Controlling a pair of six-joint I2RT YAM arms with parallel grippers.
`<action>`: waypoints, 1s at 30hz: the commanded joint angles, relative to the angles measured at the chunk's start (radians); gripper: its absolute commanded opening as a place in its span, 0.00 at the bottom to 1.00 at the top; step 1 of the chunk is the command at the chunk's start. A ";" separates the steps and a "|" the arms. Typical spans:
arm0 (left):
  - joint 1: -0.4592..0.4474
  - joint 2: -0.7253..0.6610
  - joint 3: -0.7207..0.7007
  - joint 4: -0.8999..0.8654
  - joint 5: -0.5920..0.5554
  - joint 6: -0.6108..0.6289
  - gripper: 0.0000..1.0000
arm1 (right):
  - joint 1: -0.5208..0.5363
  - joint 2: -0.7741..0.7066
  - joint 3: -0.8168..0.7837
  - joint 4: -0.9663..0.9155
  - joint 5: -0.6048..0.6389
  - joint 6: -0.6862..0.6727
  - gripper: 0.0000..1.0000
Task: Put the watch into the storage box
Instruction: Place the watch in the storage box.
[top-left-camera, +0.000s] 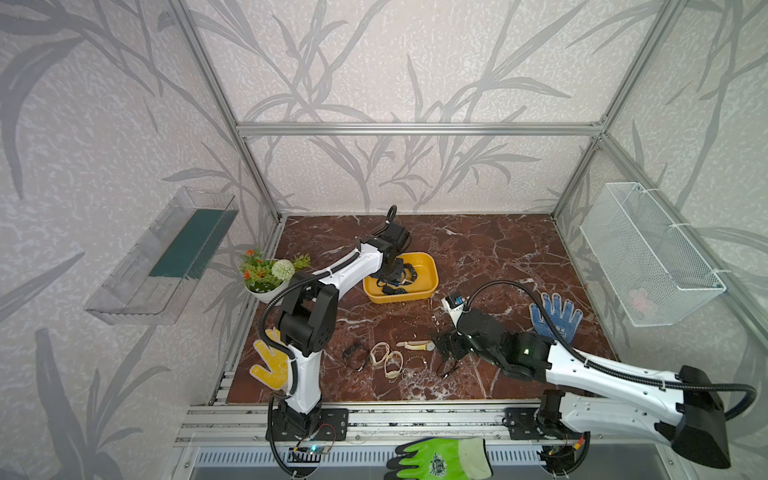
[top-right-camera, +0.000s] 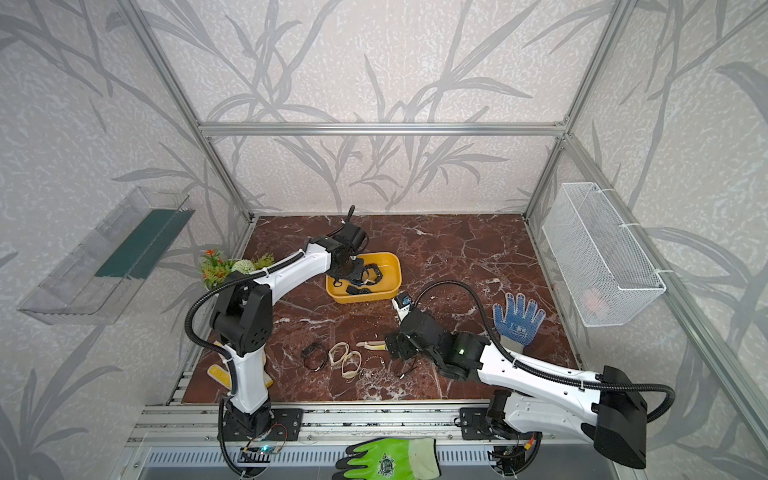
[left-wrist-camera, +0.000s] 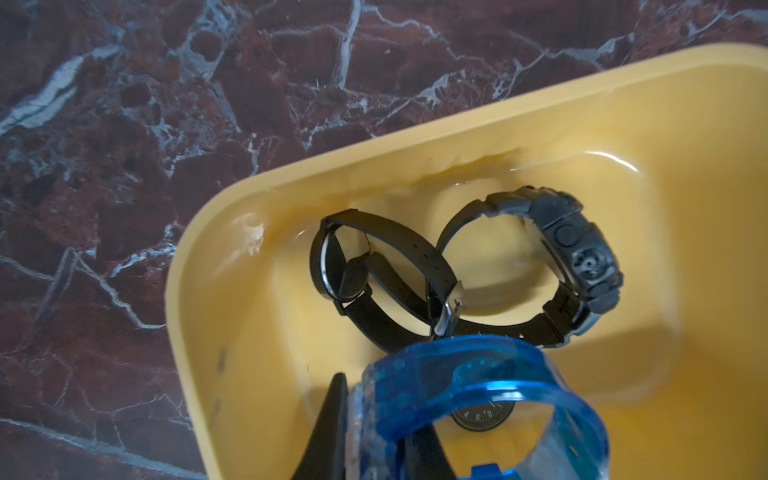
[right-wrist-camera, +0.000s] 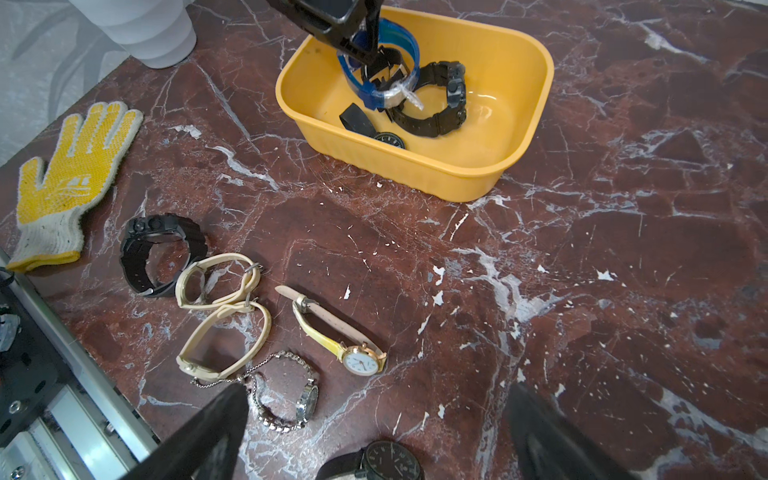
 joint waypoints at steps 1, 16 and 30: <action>0.000 0.021 0.043 -0.008 0.002 -0.006 0.12 | -0.005 -0.008 0.016 -0.019 0.022 0.017 0.97; 0.012 -0.005 0.027 0.010 0.040 -0.031 0.52 | -0.021 -0.002 0.026 -0.060 0.039 0.059 0.97; 0.012 -0.478 -0.230 0.201 0.171 0.001 0.97 | -0.074 0.051 0.115 -0.292 0.088 0.212 0.95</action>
